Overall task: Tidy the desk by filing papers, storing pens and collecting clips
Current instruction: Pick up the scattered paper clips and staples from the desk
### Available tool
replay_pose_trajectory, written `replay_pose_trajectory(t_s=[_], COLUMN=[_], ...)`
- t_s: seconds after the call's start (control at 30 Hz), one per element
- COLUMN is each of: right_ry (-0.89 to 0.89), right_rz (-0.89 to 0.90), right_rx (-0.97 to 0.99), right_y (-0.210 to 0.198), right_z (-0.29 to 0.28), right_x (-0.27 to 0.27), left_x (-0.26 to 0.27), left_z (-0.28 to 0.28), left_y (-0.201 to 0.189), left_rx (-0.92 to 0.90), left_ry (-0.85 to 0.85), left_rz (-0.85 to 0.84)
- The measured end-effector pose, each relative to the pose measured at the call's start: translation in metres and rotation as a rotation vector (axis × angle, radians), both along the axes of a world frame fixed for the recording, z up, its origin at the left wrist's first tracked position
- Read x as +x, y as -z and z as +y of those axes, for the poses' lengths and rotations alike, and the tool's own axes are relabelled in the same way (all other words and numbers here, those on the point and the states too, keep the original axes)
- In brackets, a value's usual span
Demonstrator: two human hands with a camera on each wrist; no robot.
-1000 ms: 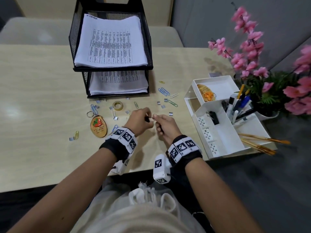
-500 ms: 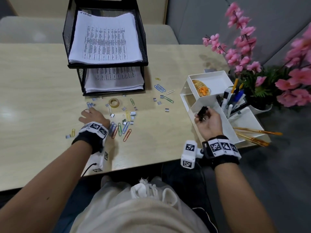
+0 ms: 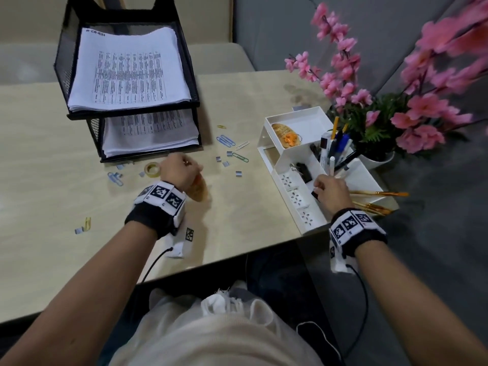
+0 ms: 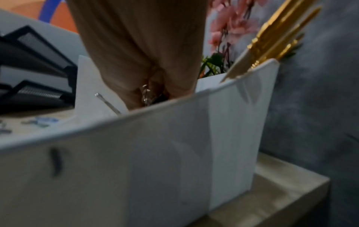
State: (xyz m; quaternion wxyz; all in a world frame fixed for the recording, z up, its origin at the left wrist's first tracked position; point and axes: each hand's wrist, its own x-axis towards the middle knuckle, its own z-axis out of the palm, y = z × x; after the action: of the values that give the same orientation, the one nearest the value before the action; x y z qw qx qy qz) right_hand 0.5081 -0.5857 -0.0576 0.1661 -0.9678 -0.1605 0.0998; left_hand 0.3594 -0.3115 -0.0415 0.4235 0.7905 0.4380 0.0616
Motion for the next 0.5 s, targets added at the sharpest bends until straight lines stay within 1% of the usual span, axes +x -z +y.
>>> replay_pose_trajectory(t_s=[0.1,0.17,0.2,0.33,0.43,0.5], right_ry=[-0.014,-0.01,-0.013,-0.005,-0.027,-0.013], right_rz=[0.088,0.136,0.153,0.165,0.231,0.207], right_rx=[0.033,0.072,0.087,0.074,0.04,0.053], right_y=[-0.003,-0.007,-0.008,-0.011,-0.01,-0.017], right_z=[-0.003,-0.006,-0.008,-0.026,-0.034,-0.035], right_x=[0.007,0.009,0.008,0.009,0.007,0.006], left_x=[0.028,0.045,0.052,0.082,0.101,0.114], left_z=[-0.018,-0.031,-0.037,-0.063,-0.079,-0.089], left_y=[-0.005,-0.006,-0.006,-0.013,-0.017,-0.021], left_rx=[-0.197,-0.312,-0.34,-0.356,-0.326,-0.322], left_ry=[0.035,0.05,0.062,0.106,0.138,0.16], left_rz=[-0.178,-0.231,-0.245,-0.294,-0.352,-0.396])
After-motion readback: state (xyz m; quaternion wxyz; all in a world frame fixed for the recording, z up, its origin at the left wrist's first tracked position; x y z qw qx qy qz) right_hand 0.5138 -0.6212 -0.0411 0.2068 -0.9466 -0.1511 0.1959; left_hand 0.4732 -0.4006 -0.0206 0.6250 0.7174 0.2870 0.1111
